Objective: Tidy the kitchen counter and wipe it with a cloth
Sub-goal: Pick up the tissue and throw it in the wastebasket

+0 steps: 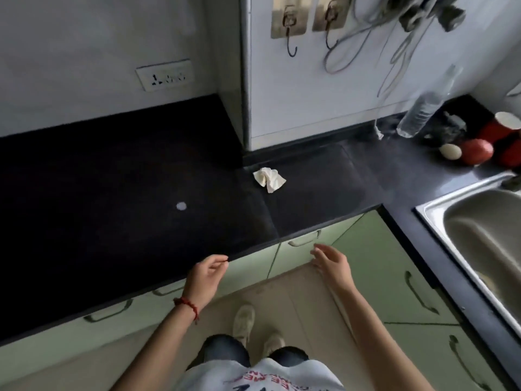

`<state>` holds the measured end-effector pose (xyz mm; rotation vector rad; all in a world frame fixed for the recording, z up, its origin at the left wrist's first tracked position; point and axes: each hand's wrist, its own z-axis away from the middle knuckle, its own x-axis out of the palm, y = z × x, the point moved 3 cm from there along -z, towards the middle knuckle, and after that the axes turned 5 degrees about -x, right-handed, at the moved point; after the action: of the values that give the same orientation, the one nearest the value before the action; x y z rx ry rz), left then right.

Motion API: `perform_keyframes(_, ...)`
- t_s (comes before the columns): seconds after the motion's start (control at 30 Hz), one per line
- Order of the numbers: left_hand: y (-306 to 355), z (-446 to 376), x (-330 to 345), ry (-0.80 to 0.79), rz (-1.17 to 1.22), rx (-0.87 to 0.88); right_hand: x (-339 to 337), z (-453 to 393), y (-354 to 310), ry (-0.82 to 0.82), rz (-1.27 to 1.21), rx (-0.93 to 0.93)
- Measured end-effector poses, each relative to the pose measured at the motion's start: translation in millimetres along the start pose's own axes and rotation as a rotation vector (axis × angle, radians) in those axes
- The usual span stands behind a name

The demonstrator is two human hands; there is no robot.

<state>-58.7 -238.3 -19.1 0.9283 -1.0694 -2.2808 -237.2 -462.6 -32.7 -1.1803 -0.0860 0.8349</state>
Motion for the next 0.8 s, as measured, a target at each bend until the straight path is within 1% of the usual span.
perform_keyframes(0.13,13,-19,-12,0.156,-0.157,0.156,26,-29,-53,0.016,0.018,-0.12)
perform_keyframes(0.23,11,-38,-13,0.233,-0.421,0.313,43,-56,-92,0.022,0.082,-0.188)
perform_keyframes(0.3,6,-52,-9,0.218,-0.622,0.347,57,-77,-117,0.011,0.173,-0.231)
perform_keyframes(0.4,0,-69,-4,0.129,-0.852,0.288,80,-113,-142,-0.043,0.346,-0.337)
perform_keyframes(0.47,-4,-75,-3,0.106,-0.902,0.284,94,-133,-147,-0.077,0.502,-0.403)
perform_keyframes(0.6,-5,-80,-5,0.093,-0.905,0.307,115,-155,-140,-0.185,0.851,-0.484)
perform_keyframes(0.67,-6,-80,-6,0.095,-0.91,0.319,119,-157,-136,-0.15,0.949,-0.539)
perform_keyframes(0.8,-10,-81,-6,0.119,-0.889,0.343,120,-147,-124,-0.027,0.989,-0.641)
